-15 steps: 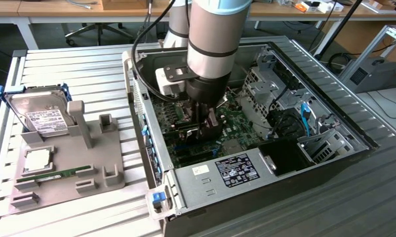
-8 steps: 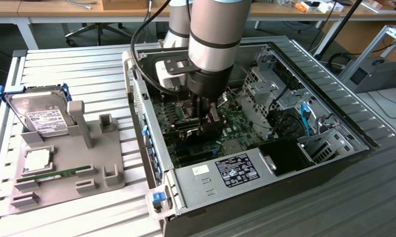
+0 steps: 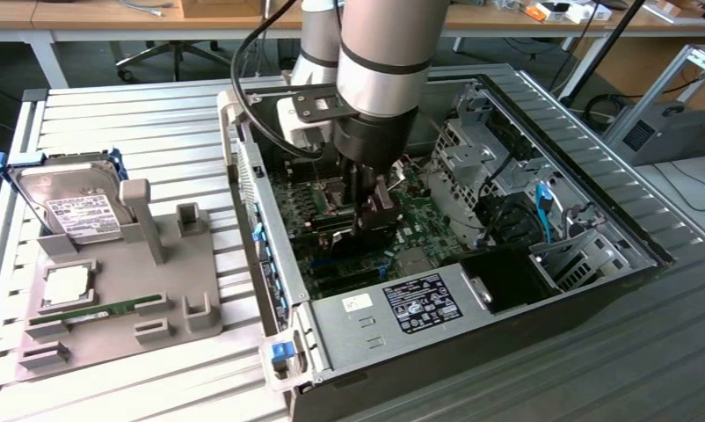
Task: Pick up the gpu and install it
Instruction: 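Insert the gpu into the slot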
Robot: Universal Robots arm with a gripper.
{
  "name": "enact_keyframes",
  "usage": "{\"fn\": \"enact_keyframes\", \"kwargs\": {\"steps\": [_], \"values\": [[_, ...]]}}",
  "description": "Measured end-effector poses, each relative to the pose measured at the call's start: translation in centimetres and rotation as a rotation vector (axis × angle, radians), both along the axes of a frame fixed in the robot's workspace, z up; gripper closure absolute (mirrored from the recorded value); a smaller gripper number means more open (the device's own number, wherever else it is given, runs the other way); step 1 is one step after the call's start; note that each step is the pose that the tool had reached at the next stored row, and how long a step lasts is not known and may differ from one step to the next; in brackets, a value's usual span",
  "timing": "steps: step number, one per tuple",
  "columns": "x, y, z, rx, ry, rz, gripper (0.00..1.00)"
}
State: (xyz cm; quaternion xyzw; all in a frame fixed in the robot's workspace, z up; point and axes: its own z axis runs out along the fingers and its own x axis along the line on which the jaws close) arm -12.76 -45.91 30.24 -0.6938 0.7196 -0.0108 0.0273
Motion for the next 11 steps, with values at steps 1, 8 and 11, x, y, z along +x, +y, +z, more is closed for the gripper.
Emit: {"fn": "enact_keyframes", "kwargs": {"steps": [1,8,11], "values": [[0.0,0.0,0.07,0.0012,0.0007,0.0,0.47],[0.0,0.0,0.37,0.0098,0.006,-0.001,0.47],[0.0,0.0,0.4,0.0136,0.0066,-0.002,0.47]]}}
